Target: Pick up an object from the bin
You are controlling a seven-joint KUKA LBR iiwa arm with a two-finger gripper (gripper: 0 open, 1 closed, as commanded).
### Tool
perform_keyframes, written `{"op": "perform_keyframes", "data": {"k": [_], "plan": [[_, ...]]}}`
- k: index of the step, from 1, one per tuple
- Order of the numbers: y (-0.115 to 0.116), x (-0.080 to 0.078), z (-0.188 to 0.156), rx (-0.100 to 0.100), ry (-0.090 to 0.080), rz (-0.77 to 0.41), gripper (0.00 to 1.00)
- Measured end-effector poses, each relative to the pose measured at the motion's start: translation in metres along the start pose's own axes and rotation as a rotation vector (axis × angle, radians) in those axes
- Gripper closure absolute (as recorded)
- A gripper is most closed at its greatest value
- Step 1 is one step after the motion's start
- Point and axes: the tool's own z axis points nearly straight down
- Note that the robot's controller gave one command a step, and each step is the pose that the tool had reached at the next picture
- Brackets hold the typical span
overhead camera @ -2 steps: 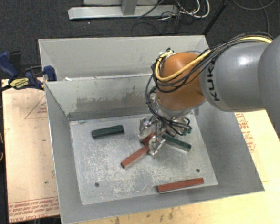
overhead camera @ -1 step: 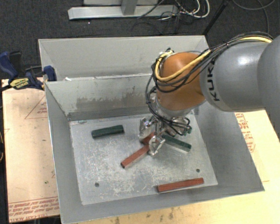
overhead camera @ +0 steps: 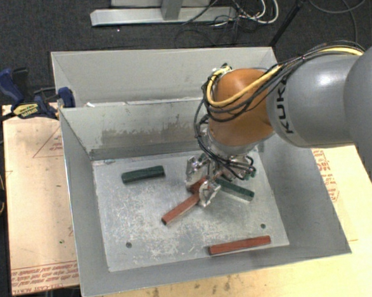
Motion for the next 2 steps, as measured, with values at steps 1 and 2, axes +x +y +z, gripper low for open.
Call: {"op": "perform_keyframes", "data": {"k": [1, 2], "plan": [[0.0011, -0.0192, -0.0569, 0.000, 0.003, -0.078, 1.00], [0.0012, -0.0193, -0.0569, 0.000, 0.003, -0.077, 1.00]]}}
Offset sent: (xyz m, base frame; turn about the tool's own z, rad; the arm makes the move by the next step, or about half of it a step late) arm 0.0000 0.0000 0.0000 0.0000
